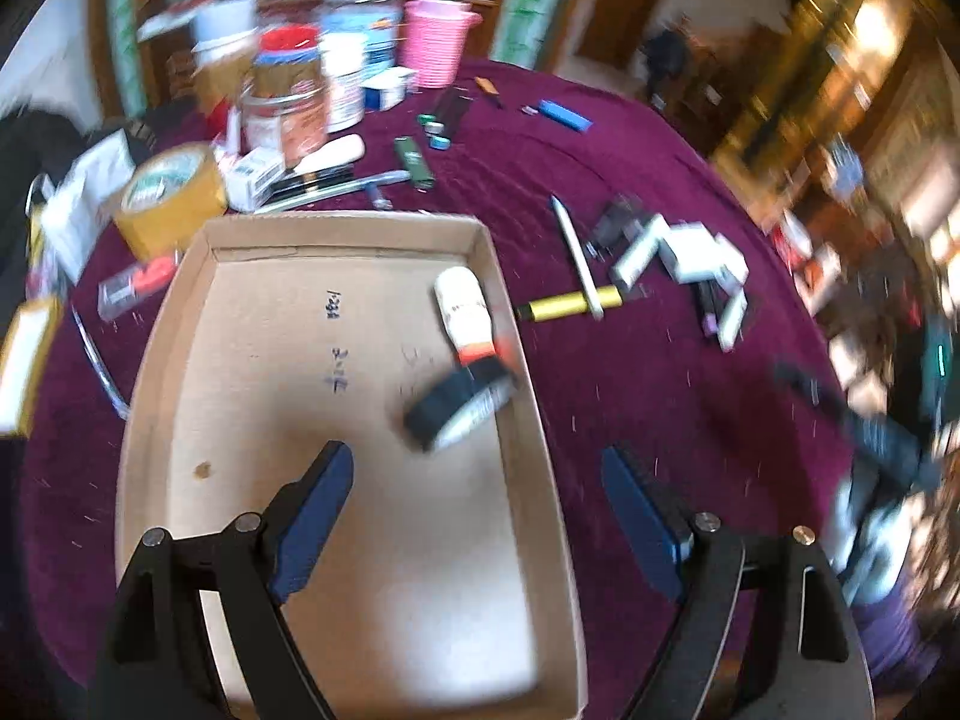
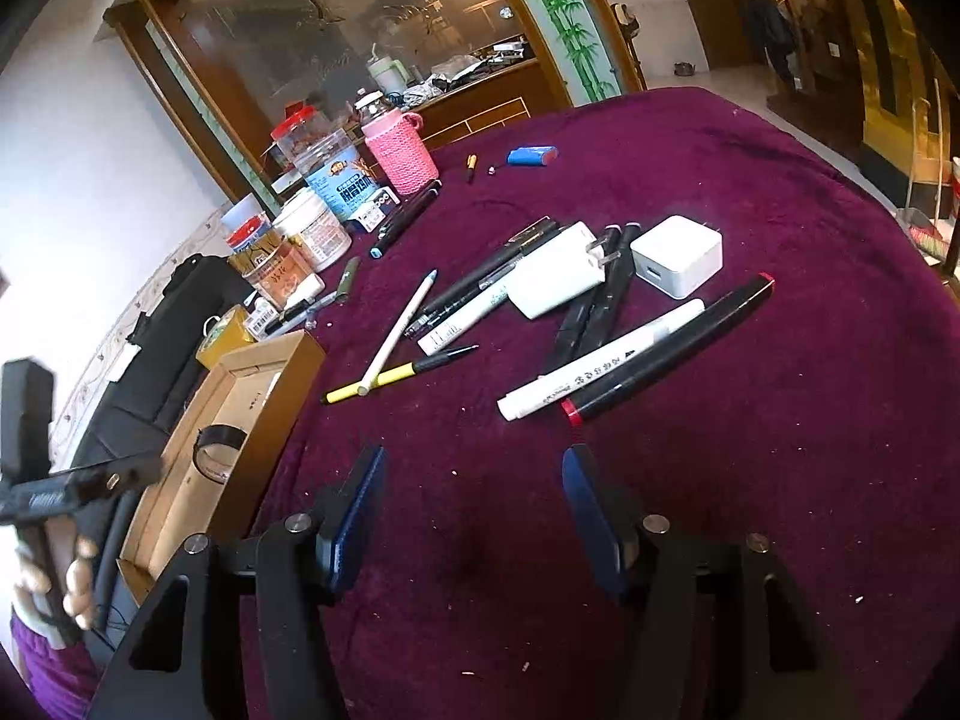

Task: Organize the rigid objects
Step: 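Move the left tool over to the white pencil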

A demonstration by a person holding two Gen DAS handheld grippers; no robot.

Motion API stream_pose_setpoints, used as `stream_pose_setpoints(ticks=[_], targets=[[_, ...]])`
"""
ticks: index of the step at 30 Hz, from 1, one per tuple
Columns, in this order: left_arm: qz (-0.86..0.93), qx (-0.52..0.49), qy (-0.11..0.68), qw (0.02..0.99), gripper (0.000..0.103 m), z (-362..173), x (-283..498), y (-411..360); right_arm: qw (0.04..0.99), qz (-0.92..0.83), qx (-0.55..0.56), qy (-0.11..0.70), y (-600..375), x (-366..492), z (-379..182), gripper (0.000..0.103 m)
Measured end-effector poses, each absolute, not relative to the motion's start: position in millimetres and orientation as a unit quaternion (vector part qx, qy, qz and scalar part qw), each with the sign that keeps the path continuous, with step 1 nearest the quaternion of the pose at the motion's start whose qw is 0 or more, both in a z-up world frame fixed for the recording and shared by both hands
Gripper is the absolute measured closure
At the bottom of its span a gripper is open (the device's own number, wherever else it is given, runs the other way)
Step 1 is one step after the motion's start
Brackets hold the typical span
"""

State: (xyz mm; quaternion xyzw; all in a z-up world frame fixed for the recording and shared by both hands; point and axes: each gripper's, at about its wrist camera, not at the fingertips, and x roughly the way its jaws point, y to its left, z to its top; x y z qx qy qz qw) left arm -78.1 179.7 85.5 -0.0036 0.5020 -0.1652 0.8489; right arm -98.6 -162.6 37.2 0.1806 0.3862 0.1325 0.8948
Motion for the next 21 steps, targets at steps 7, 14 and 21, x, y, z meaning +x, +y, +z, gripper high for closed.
stream_pose_setpoints(ticks=[7, 14, 21], targets=[[-0.124, 0.08, 0.524, 0.839, 0.019, 64.4, -44.8, 165.9, 0.895, 0.129, 0.191, 0.381, -161.8, -97.5, 38.7, 0.039], [-0.034, -0.008, 0.493, 0.869, 0.018, 84.3, 27.5, 214.4, 0.9, 0.122, 0.181, 0.376, -162.4, -108.3, 45.7, 0.039], [-0.05, -0.082, 0.464, 0.881, 0.018, 106.8, 16.6, 231.9, 0.901, 0.114, 0.189, 0.375, -168.4, -102.6, 40.4, 0.039]])
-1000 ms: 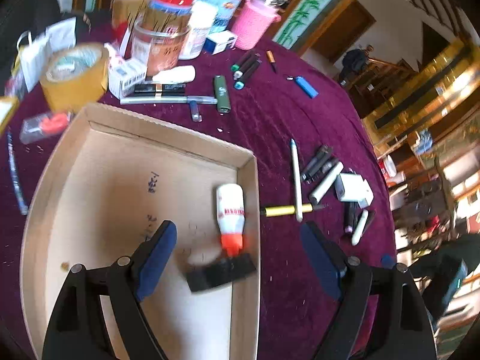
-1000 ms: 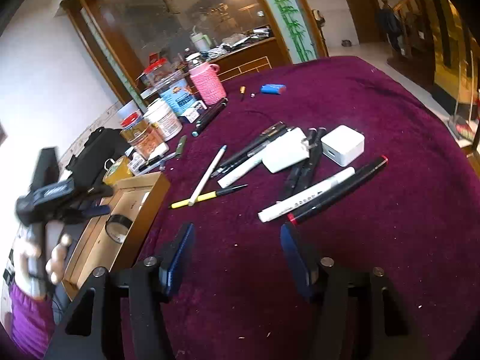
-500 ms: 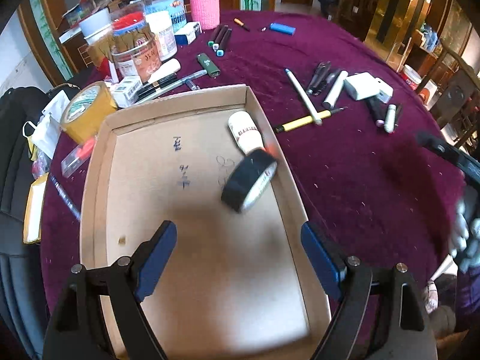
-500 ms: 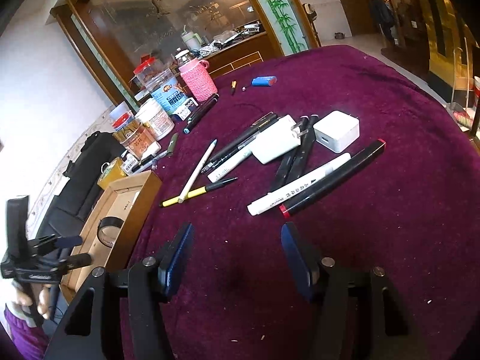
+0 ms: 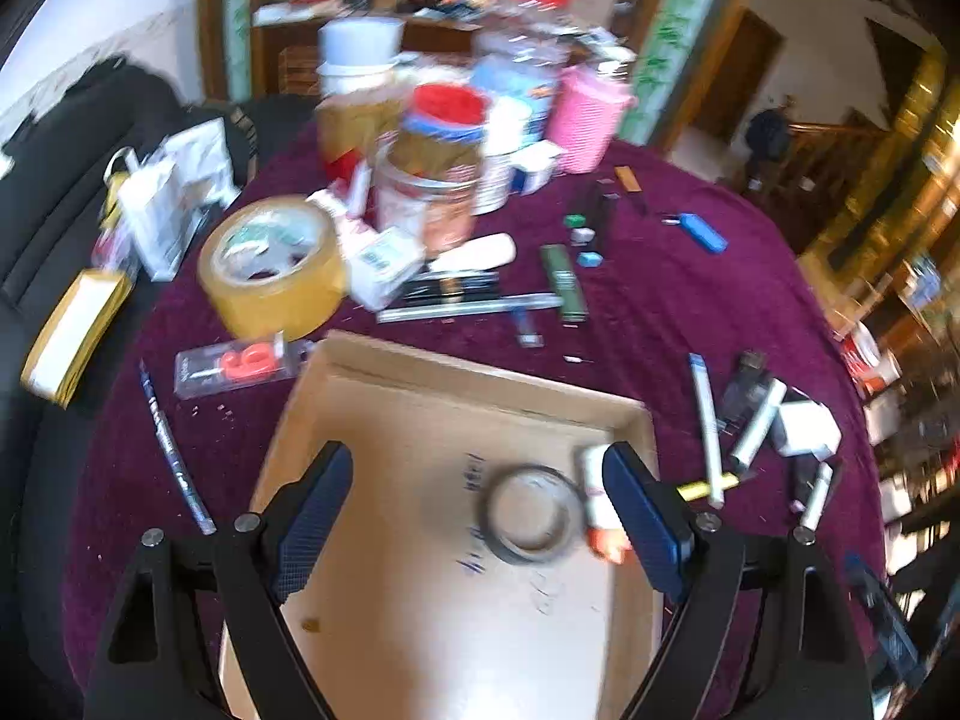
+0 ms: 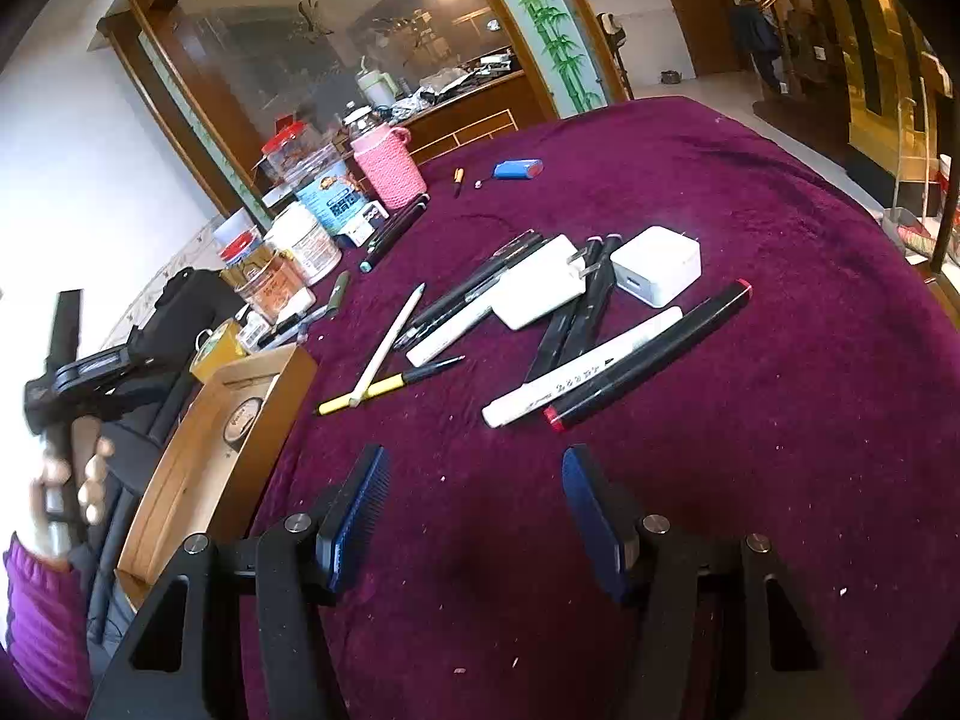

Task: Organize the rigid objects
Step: 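Move the left tool over to the white pencil, then close the left tool on the white pencil and lift it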

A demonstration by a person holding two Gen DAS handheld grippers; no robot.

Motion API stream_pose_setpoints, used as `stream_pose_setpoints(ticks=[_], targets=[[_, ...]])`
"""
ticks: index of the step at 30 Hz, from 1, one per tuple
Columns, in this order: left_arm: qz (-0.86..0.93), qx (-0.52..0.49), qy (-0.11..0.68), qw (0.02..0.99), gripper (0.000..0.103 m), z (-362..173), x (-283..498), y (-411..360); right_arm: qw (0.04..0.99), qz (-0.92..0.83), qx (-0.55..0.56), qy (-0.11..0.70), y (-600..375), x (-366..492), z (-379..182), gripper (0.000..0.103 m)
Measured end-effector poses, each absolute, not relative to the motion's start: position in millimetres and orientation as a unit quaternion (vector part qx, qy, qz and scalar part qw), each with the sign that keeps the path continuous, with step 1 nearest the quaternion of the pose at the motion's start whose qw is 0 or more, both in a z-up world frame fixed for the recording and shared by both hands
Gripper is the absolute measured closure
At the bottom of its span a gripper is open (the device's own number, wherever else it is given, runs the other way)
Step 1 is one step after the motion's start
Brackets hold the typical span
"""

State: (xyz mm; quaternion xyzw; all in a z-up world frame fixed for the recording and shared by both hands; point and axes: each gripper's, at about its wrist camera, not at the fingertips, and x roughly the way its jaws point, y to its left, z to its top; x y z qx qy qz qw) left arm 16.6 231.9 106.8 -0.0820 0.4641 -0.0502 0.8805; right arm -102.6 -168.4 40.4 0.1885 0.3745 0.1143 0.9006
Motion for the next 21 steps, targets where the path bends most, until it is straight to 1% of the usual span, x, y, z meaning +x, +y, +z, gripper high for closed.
stream_pose_setpoints(ticks=[4, 7, 11, 14, 16, 17, 18, 21], targets=[[-0.121, -0.067, 0.463, 0.875, 0.018, 112.2, 1.1, 186.1, 0.91, 0.085, 0.177, 0.365, -172.8, -91.0, 39.1, 0.039], [-0.16, -0.055, 0.473, 0.864, 0.018, 103.9, 5.0, 141.6, 0.924, 0.051, 0.157, 0.344, -178.3, -79.4, 41.0, 0.039], [-0.174, 0.018, 0.46, 0.87, 0.019, 84.8, 12.1, 76.4, 0.935, 0.018, 0.131, 0.33, -187.2, -65.9, 38.4, 0.038], [-0.176, 0.066, 0.463, 0.867, 0.02, 70.0, 20.5, 41.6, 0.93, 0.01, 0.143, 0.338, -196.6, -61.5, 27.2, 0.036], [-0.167, 0.108, 0.467, 0.861, 0.035, 58.7, 30.5, 22.8, 0.924, 0.017, 0.166, 0.345, -205.6, -58.5, 24.0, 0.036], [-0.164, 0.121, 0.474, 0.857, 0.051, 53.4, 35.9, 18.0, 0.924, 0.016, 0.171, 0.343, -208.1, -58.6, 24.4, 0.035], [-0.158, 0.127, 0.484, 0.851, 0.058, 46.2, 43.0, 15.0, 0.924, 0.017, 0.173, 0.34, -209.0, -59.2, 24.6, 0.035], [-0.148, 0.119, 0.506, 0.841, 0.059, 31.4, 61.5, 15.3, 0.923, 0.03, 0.176, 0.342, -207.6, -59.4, 23.9, 0.033]])
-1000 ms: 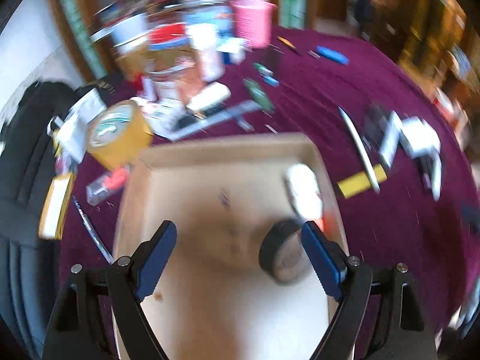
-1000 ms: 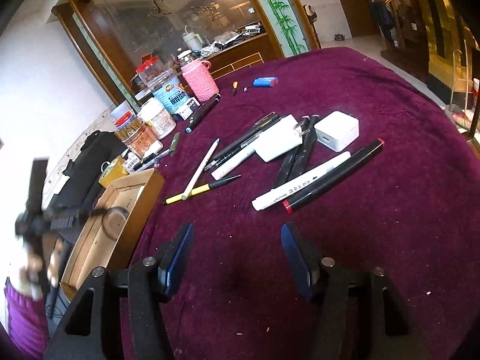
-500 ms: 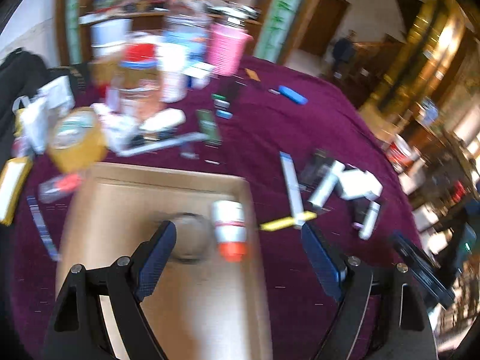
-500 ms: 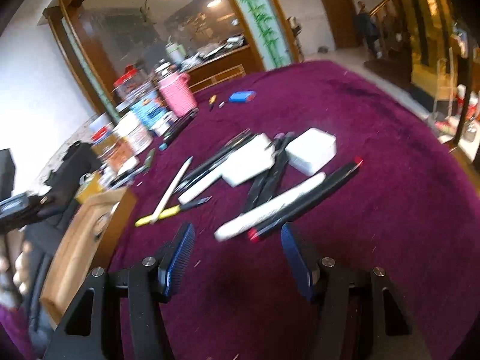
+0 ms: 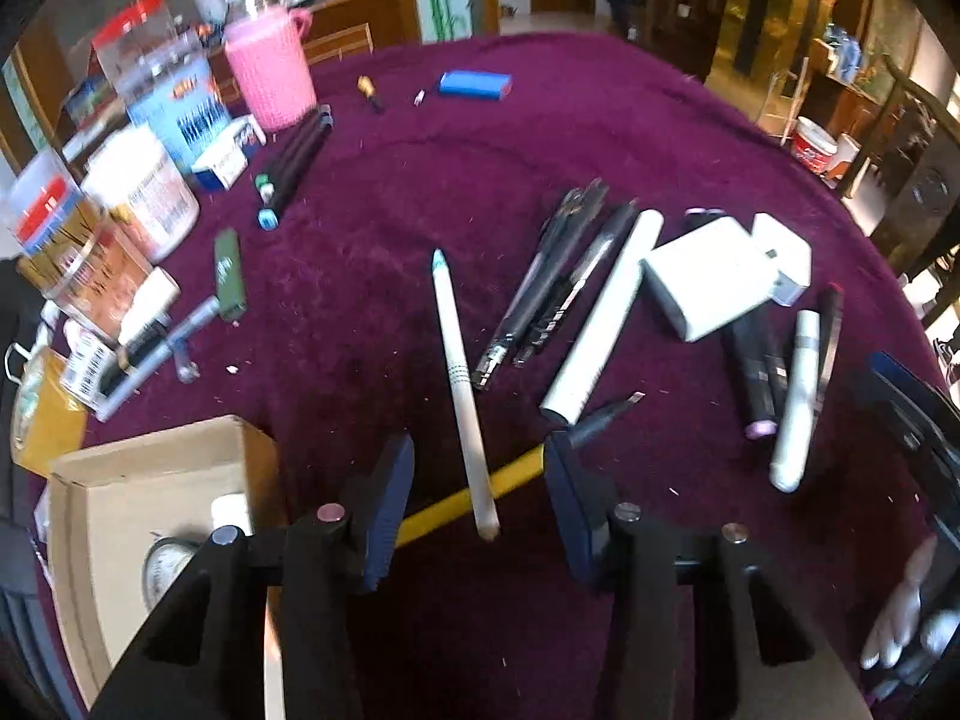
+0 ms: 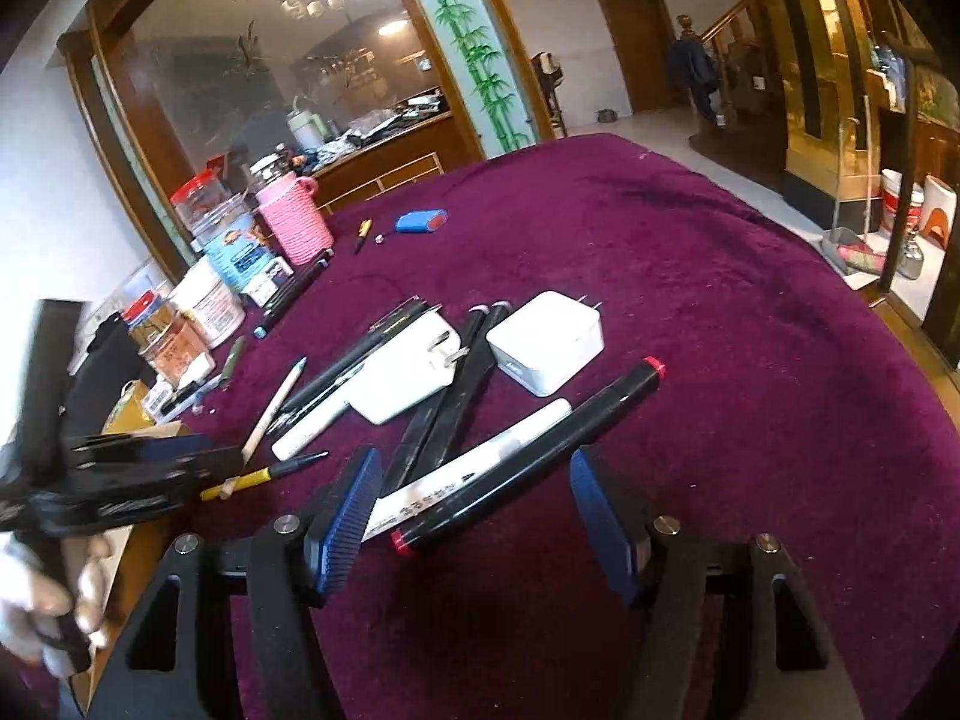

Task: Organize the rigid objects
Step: 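Close the left tool on the white pencil and lift it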

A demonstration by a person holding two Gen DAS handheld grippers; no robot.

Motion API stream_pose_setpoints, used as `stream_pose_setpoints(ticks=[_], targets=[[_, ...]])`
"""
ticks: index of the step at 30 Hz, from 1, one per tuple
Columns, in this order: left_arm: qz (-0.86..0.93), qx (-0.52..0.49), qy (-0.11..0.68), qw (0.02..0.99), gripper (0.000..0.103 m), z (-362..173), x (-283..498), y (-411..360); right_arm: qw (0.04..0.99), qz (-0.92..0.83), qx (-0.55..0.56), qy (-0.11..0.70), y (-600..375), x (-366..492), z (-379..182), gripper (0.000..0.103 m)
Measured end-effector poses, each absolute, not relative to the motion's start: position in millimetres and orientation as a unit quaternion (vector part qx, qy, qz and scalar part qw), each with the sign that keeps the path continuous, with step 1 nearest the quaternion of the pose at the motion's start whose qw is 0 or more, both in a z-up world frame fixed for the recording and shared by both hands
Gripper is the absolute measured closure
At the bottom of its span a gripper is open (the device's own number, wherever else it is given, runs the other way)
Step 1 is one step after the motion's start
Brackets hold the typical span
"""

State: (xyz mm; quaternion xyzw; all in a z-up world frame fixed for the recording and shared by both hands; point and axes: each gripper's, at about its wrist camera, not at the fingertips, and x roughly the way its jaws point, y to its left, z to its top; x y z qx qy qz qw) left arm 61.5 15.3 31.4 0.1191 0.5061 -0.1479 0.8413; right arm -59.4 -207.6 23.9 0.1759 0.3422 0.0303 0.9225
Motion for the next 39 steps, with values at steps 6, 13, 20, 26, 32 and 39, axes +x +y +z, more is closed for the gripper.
stream_pose_setpoints(ticks=[6, 13, 20, 26, 32, 39], targets=[[-0.129, 0.09, 0.529, 0.834, 0.062, 12.6, 85.0, 19.4, 0.917, 0.045, 0.182, 0.352, -206.5, -57.2, 20.7, 0.033], [-0.147, 0.089, 0.518, 0.838, 0.096, 15.7, 65.4, 20.1, 0.911, 0.04, 0.192, 0.363, -208.5, -54.9, 15.8, 0.033], [-0.172, 0.081, 0.537, 0.822, 0.096, 16.1, 6.2, 26.5, 0.903, 0.038, 0.208, 0.373, -213.4, -51.5, 10.9, 0.033], [-0.165, 0.092, 0.536, 0.823, 0.096, 14.9, -3.5, 18.5, 0.898, 0.039, 0.219, 0.38, -215.8, -50.8, 7.7, 0.033], [-0.148, 0.132, 0.503, 0.841, 0.094, 12.5, 5.5, -0.9, 0.896, 0.04, 0.222, 0.384, -216.0, -49.9, 6.4, 0.033], [-0.122, 0.154, 0.478, 0.856, 0.063, 10.6, 17.3, 4.7, 0.893, 0.04, 0.223, 0.389, -216.7, -49.8, 4.3, 0.033]])
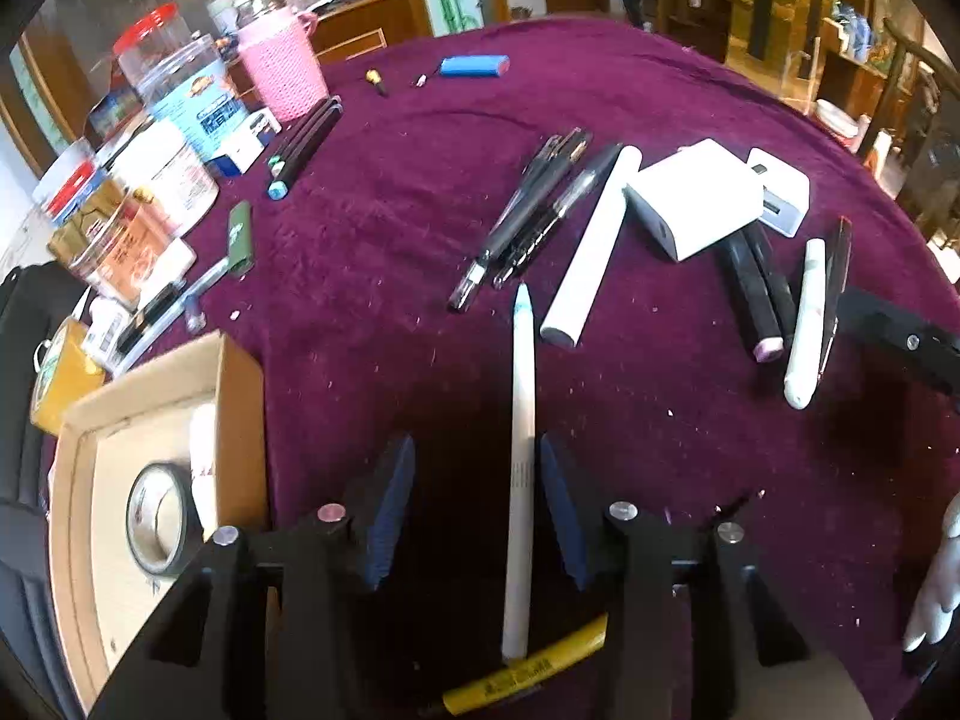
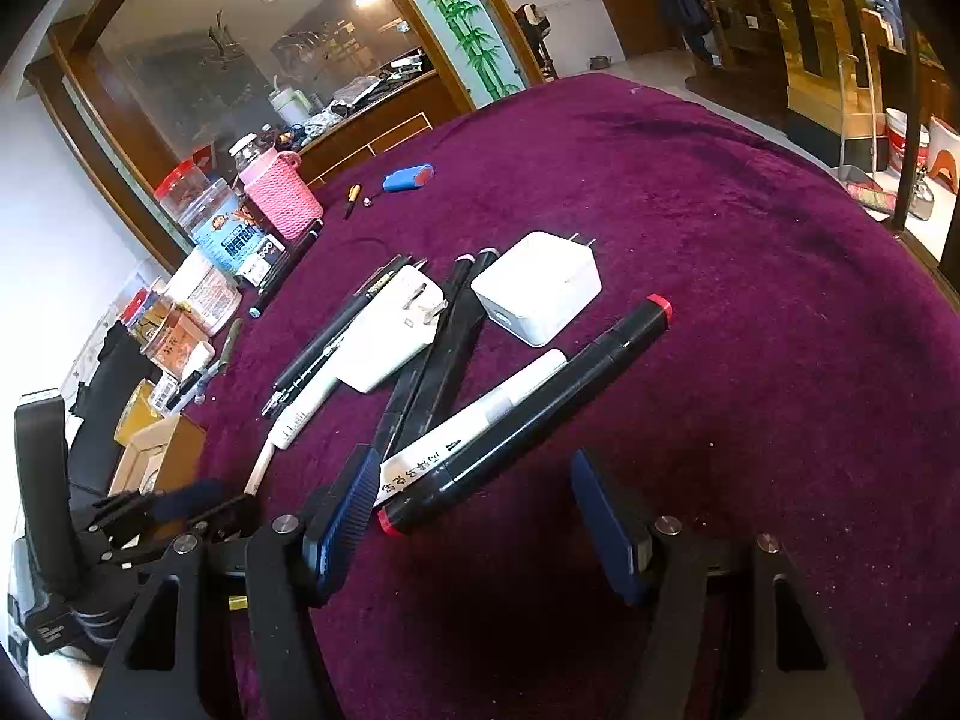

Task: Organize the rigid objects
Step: 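Close the left tool on the white pencil and lift it, then carry the white pencil to the tray with the left tool while the right tool grasps the yellow pen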

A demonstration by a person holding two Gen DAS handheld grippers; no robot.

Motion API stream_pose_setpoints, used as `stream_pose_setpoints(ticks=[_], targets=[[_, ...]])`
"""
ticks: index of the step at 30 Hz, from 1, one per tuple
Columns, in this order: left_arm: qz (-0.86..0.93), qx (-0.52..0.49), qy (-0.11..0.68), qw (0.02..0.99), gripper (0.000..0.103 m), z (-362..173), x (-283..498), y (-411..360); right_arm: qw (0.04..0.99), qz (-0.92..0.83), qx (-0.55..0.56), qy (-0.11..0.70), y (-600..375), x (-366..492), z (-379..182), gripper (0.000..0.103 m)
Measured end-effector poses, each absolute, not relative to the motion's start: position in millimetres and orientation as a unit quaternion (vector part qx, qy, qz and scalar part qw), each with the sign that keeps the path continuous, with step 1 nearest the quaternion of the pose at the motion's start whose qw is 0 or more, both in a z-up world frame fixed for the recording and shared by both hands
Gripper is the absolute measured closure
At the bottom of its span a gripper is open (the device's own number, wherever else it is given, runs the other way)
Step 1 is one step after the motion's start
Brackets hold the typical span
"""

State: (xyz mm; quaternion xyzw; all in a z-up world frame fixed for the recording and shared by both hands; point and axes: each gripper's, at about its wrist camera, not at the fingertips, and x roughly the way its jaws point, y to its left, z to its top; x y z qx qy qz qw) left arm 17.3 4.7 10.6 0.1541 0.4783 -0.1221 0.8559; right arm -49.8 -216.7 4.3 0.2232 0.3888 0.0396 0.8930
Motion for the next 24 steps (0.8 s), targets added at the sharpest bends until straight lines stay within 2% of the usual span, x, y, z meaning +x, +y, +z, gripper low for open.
stream_pose_setpoints(ticks=[1, 2, 3, 6, 10, 18, 21, 24], targets=[[-0.13, 0.147, 0.479, 0.856, 0.067, 10.8, 18.0, 6.7, 0.893, 0.039, 0.223, 0.389, -216.7, -49.7, 4.0, 0.033], [-0.148, 0.131, 0.483, 0.853, 0.084, 11.0, 16.8, 6.8, 0.892, 0.038, 0.224, 0.39, -216.7, -49.6, 3.5, 0.033], [-0.156, 0.128, 0.483, 0.852, 0.096, 11.2, 14.8, 6.0, 0.892, 0.037, 0.224, 0.391, -216.8, -49.2, 3.1, 0.033], [-0.168, 0.115, 0.475, 0.856, 0.096, 14.7, 6.2, 5.3, 0.892, 0.037, 0.225, 0.391, -217.0, -48.6, 2.3, 0.033], [-0.209, 0.024, 0.468, 0.858, 0.096, 34.9, -11.0, 27.1, 0.892, 0.038, 0.224, 0.392, -217.0, -48.1, 2.1, 0.031], [-0.241, -0.116, 0.4, 0.877, 0.096, 79.9, -71.4, 104.7, 0.892, 0.037, 0.219, 0.393, -215.8, -46.9, 1.9, 0.03], [-0.236, -0.149, 0.384, 0.88, 0.096, 87.0, -91.6, 138.2, 0.901, 0.024, 0.183, 0.393, -205.3, -52.3, 9.3, 0.03], [-0.224, -0.17, 0.377, 0.882, 0.096, 87.5, -103.1, 166.0, 0.901, 0.083, 0.139, 0.403, -170.6, -64.7, 22.8, 0.03]])
